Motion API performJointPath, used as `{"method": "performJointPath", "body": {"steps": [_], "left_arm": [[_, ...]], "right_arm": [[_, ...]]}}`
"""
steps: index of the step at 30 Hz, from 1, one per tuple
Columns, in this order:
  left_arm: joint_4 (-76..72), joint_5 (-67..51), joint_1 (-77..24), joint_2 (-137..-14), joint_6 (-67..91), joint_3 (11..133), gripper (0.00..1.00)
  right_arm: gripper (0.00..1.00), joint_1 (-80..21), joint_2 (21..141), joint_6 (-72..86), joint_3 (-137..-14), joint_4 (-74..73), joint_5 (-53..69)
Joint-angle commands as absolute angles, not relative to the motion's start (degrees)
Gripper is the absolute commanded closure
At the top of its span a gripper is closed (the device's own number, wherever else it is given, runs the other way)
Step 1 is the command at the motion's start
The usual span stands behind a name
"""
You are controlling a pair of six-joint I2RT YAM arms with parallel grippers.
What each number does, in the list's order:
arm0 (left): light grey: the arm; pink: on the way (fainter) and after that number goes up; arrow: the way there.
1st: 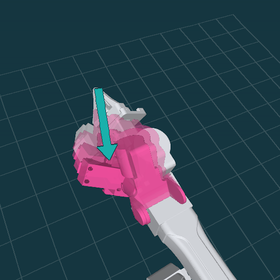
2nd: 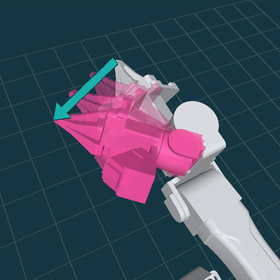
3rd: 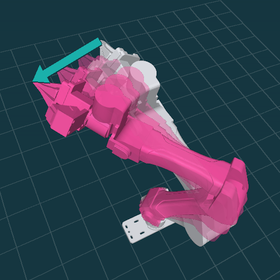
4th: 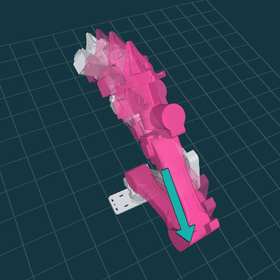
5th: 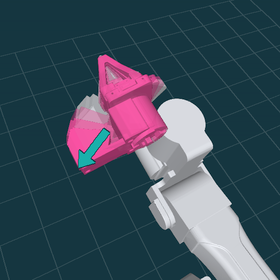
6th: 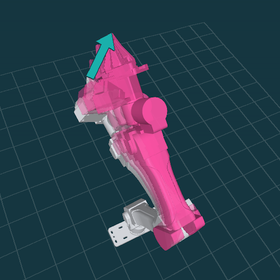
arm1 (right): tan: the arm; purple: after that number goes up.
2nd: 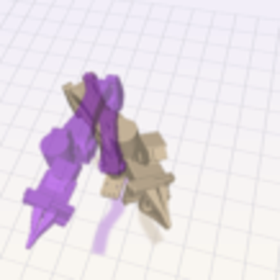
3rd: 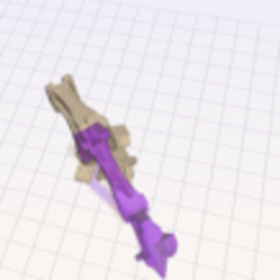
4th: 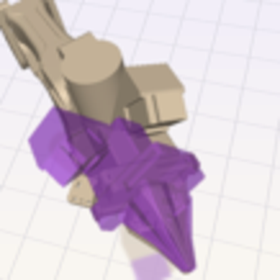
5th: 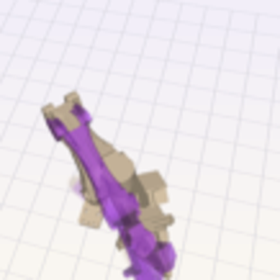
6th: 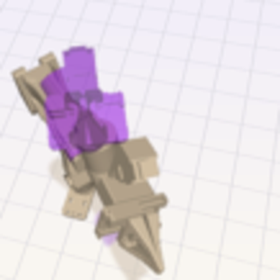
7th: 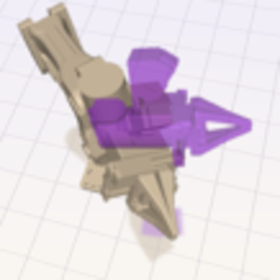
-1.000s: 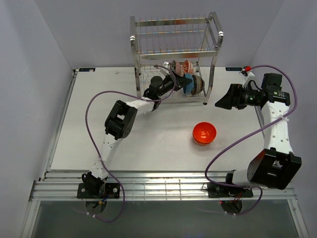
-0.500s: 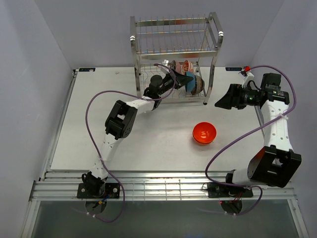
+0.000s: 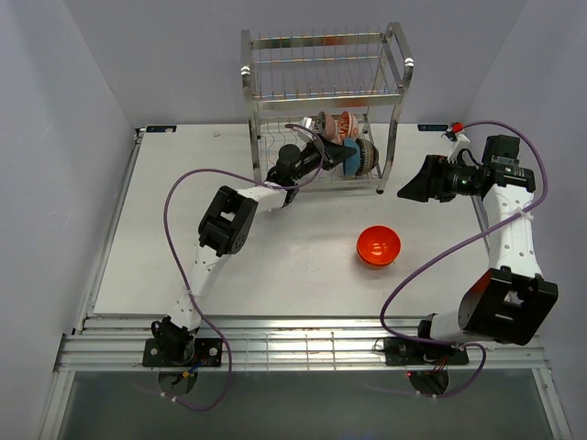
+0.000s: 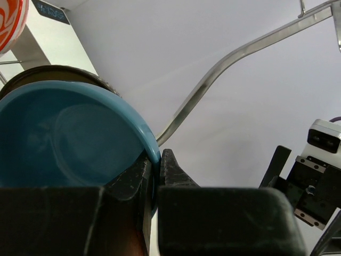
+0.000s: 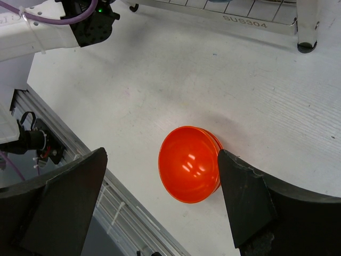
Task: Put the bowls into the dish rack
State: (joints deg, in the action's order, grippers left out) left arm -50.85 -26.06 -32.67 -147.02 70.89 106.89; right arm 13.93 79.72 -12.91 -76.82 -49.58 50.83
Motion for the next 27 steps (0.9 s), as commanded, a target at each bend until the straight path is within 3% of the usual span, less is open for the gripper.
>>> {"method": "performJointPath", "body": {"steps": [1,27], "left_arm": [[-53.1,-27.0,-32.3,-145.4,71.9,108.8,1.0],[-51.4,-27.2,-31.0,-147.2,70.3,110.2,1.0]], "right_arm": [[0.1,14.3,79.9,-13.7,-77.7,-49.7,52.4],[0.1,14.4,80.7,-13.5,-78.2,-50.1,53.3]]}}
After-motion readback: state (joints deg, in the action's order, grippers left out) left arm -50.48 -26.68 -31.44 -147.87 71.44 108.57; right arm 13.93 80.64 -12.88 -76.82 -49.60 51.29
